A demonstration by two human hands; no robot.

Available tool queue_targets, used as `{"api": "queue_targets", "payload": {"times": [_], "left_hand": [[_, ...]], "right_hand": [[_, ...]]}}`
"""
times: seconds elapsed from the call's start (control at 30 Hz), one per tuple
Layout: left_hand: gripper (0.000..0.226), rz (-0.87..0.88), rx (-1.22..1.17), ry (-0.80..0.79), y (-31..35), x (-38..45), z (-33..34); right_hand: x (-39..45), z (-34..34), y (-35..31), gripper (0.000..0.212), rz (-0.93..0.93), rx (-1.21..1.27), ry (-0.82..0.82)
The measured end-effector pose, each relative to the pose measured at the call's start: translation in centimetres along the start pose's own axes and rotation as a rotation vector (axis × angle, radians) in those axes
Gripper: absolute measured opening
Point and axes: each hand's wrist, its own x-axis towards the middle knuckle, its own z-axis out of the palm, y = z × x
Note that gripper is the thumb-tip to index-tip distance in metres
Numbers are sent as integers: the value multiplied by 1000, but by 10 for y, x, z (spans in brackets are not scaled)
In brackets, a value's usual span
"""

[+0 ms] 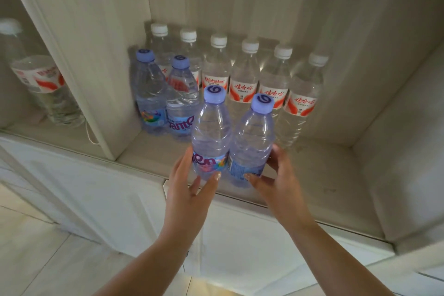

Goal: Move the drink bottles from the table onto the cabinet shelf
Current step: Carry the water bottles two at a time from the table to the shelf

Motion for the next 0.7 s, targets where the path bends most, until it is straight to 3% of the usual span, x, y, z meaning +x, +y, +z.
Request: {"api": "queue_targets", "payload": {"times": [0.7], "left_hand": [[65,-111,-11,141,-9,72,28]], "right_hand": [[79,17,18,68,-47,-126,64]]}}
